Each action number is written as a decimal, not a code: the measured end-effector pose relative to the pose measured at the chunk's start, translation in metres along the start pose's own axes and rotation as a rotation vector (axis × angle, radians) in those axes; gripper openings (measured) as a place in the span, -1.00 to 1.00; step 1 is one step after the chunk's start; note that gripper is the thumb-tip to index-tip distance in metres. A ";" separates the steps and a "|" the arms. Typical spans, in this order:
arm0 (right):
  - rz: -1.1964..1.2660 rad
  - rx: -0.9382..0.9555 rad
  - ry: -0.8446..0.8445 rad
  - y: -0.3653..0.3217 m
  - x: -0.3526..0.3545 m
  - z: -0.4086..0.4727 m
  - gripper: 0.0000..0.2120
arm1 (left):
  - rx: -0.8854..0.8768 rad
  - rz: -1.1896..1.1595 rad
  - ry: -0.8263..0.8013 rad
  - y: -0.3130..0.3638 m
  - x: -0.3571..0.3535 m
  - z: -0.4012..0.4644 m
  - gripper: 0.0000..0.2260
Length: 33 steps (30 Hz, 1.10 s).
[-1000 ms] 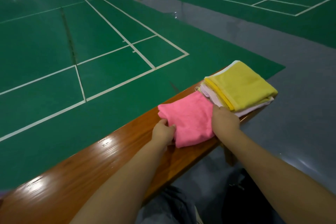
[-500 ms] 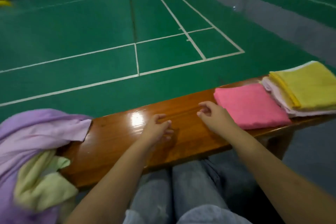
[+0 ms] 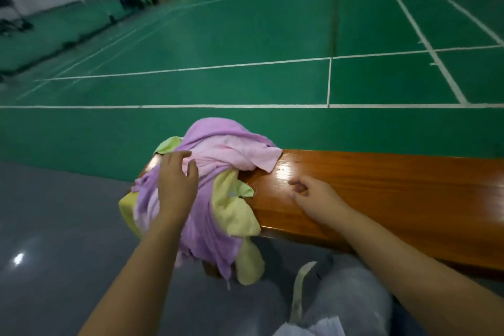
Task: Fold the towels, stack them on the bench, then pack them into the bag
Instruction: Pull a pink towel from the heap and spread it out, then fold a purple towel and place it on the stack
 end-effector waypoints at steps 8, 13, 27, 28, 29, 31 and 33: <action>0.023 0.073 -0.053 -0.037 -0.028 0.017 -0.70 | 0.403 0.006 -0.246 -0.097 -0.016 0.031 -0.62; 0.094 0.047 -0.038 -0.029 -0.021 0.023 -0.73 | 0.526 -0.129 -0.220 -0.116 -0.015 0.039 -0.83; 0.150 0.066 0.062 -0.027 0.010 0.024 -0.71 | 0.113 -0.712 -0.065 0.008 0.033 0.097 -0.78; 0.173 0.099 0.073 -0.032 0.017 0.021 -0.67 | 0.073 -0.784 -0.079 0.030 0.037 0.100 -0.78; 0.202 0.130 0.077 -0.037 0.024 0.019 -0.61 | 0.032 -0.852 -0.101 0.051 0.040 0.102 -0.78; 0.284 0.201 0.089 -0.050 0.042 0.014 -0.50 | -0.049 -0.959 -0.174 0.095 0.040 0.100 -0.79; 0.368 0.270 0.128 -0.065 0.062 0.009 -0.44 | -0.110 -1.024 -0.269 0.136 0.036 0.092 -0.83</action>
Point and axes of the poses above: each hand's wrist, its own z-axis towards the middle knuckle, its own x-axis out of the back of the hand, y = z × x, the point moved 7 cm from there along z, towards the middle knuckle, and after that the axes turned 11 degrees about -x, right-handed, at the moved point
